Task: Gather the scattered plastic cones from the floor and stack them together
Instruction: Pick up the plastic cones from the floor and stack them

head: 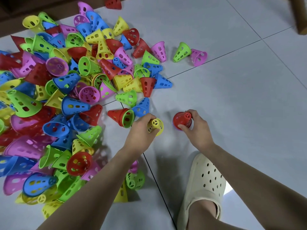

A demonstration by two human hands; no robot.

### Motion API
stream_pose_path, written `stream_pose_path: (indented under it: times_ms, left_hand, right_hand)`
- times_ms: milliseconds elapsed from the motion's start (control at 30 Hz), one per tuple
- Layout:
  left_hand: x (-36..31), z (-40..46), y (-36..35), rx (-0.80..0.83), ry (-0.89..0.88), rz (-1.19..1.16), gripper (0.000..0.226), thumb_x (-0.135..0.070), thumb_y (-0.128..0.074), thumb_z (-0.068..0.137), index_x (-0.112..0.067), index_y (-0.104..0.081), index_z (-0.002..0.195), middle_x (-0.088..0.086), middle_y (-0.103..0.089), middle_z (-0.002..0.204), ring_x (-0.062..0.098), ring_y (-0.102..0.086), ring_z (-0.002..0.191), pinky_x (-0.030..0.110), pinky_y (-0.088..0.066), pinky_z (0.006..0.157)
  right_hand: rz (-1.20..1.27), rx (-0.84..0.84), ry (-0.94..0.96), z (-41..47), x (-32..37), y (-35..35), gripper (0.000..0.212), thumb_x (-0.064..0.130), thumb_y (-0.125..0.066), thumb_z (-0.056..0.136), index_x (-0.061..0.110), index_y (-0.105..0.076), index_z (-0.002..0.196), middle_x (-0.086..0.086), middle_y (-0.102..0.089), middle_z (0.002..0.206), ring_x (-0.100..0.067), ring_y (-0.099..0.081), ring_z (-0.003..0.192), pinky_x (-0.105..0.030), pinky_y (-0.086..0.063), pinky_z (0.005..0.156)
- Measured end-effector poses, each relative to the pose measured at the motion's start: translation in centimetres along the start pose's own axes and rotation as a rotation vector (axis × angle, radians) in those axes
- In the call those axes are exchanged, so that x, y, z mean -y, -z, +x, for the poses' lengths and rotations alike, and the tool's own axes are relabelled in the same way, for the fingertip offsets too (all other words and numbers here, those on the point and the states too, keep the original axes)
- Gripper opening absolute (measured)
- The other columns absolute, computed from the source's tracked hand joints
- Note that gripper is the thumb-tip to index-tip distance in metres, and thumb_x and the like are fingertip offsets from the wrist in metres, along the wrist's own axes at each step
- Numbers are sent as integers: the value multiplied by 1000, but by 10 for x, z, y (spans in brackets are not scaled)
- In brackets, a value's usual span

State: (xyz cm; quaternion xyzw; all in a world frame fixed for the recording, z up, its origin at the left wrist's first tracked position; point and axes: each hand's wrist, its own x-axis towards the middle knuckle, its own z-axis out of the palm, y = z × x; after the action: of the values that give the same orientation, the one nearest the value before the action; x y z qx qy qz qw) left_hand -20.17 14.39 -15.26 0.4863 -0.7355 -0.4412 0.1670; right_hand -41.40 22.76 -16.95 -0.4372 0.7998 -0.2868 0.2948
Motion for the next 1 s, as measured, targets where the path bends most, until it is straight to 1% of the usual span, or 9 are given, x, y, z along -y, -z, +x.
stream_pose_path:
  times_ms: [100, 233, 333, 467, 533, 633, 767, 900, 1000]
  left_hand:
    - [8, -1, -2, 16, 33, -59, 33, -16, -78, 82, -22, -63, 110, -9, -68, 104, 11, -65, 98, 34, -55, 92]
    - [5, -3, -3, 24, 22, -11, 36, -15, -77, 84, -22, -62, 116, -9, -66, 108, 10, -61, 98, 22, -50, 89]
    - [11, -2, 11, 74, -95, 102, 45, -12, -73, 86, -19, -61, 129, -5, -64, 125, 12, -58, 116, 26, -45, 102]
    - [28, -4, 45, -121, -158, 200, 53, 3, -58, 79, -13, -61, 129, 2, -58, 128, 20, -54, 120, 37, -45, 105]
    - [38, 1, 61, -194, -87, 295, 62, -2, -60, 77, -16, -52, 137, 4, -53, 130, 24, -49, 122, 46, -42, 106]
    - [62, 15, 79, -52, 105, 467, 98, -17, -75, 75, -19, -20, 156, 7, -37, 151, 31, -34, 138, 54, -28, 116]
    - [77, 21, 85, 217, 41, 641, 104, -29, -76, 70, -27, -19, 157, 0, -34, 156, 25, -27, 145, 44, -15, 121]
    - [79, 12, 84, 137, -10, 703, 82, -36, -74, 77, -29, -37, 150, -2, -48, 140, 25, -41, 128, 40, -27, 107]
    - [82, 2, 84, 109, -9, 709, 79, -47, -77, 74, -26, -45, 143, -1, -52, 133, 26, -44, 123, 39, -30, 102]
  right_hand:
    - [8, 0, -13, -1, 0, -1, 50, 20, -79, 81, 21, -52, 123, 7, -65, 110, -16, -60, 99, -24, -42, 82]
    - [3, 39, -33, 1, 4, 4, 51, 22, -81, 81, 20, -53, 123, 7, -62, 109, -18, -59, 102, -24, -41, 83]
    - [38, 75, -44, 4, 12, 10, 53, 32, -81, 81, 19, -54, 125, 6, -61, 114, -13, -56, 103, -21, -39, 86]
    - [-5, 34, 76, 13, 31, 16, 46, 39, -71, 89, 15, -58, 127, 7, -60, 124, -7, -54, 113, -18, -38, 96]
    - [-44, -18, 181, 23, 45, 17, 36, 36, -68, 92, 12, -64, 118, 4, -64, 120, -10, -58, 113, -20, -41, 98]
    - [-69, -25, 309, 42, 72, 10, 23, 30, -66, 94, 11, -66, 107, 2, -65, 106, -15, -62, 103, -32, -48, 94]
    - [-115, 197, 384, 59, 113, -14, 22, 30, -62, 96, 16, -64, 112, 7, -60, 108, -14, -58, 106, -25, -42, 90]
    - [-253, 449, 357, 69, 132, -44, 39, 34, -55, 100, 19, -57, 136, -2, -55, 142, -18, -49, 129, -26, -37, 104]
    - [-373, 577, 313, 74, 128, -56, 44, 38, -50, 103, 21, -52, 143, -3, -47, 150, -20, -40, 140, -31, -33, 112]
